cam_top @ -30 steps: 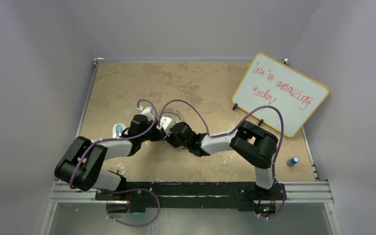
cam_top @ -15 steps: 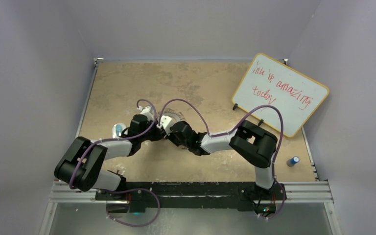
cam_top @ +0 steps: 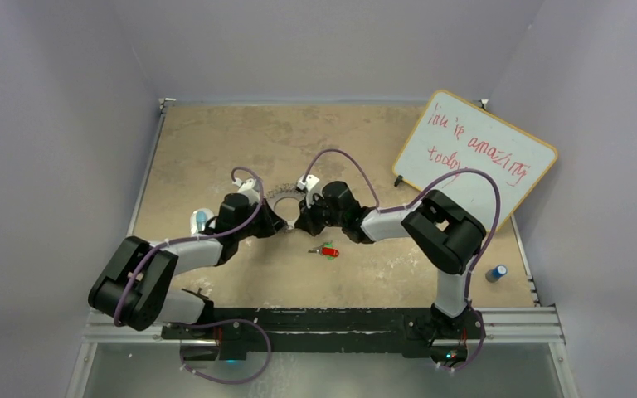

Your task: Put the keys on the keyring

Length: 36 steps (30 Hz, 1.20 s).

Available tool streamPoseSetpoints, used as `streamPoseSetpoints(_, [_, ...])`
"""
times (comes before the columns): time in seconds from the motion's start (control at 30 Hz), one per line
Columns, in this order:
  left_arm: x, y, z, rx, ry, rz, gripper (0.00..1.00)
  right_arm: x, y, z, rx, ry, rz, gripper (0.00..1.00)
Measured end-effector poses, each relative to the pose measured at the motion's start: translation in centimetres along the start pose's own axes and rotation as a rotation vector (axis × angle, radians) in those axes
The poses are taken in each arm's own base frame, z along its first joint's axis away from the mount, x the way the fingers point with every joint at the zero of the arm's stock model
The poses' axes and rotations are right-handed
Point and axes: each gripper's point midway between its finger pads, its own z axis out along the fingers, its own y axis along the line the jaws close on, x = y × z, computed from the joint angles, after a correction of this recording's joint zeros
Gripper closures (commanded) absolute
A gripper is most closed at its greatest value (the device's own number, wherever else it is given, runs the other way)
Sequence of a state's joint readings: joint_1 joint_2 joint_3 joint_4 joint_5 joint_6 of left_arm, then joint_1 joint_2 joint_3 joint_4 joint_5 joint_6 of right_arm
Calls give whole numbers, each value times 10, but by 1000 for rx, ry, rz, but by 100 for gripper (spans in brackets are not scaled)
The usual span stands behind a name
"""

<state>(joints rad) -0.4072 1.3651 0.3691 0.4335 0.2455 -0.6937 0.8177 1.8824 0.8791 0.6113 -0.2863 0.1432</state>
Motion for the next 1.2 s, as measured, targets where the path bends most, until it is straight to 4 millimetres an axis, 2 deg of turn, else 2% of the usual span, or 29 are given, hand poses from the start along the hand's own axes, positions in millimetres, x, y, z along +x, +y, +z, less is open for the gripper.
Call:
streamPoseSetpoints(0.2, [3, -3, -1, 21, 7, -3, 100, 0, 14, -5, -106, 0, 99, 100])
streamPoseSetpoints(0.53, [4, 11, -1, -41, 1, 22, 100, 7, 15, -1, -162, 17, 180, 100])
streamPoseSetpoints(0.83, [-1, 27, 0, -125, 4, 98, 72, 9, 11, 7, -156, 36, 192, 100])
streamPoseSetpoints(1.0, [-5, 31, -1, -167, -1, 123, 67, 9, 10, 7, -153, 45, 193, 100])
streamPoseSetpoints(1.2, [0, 36, -5, -253, 28, 200, 66, 9, 10, 8, -151, 54, 194, 100])
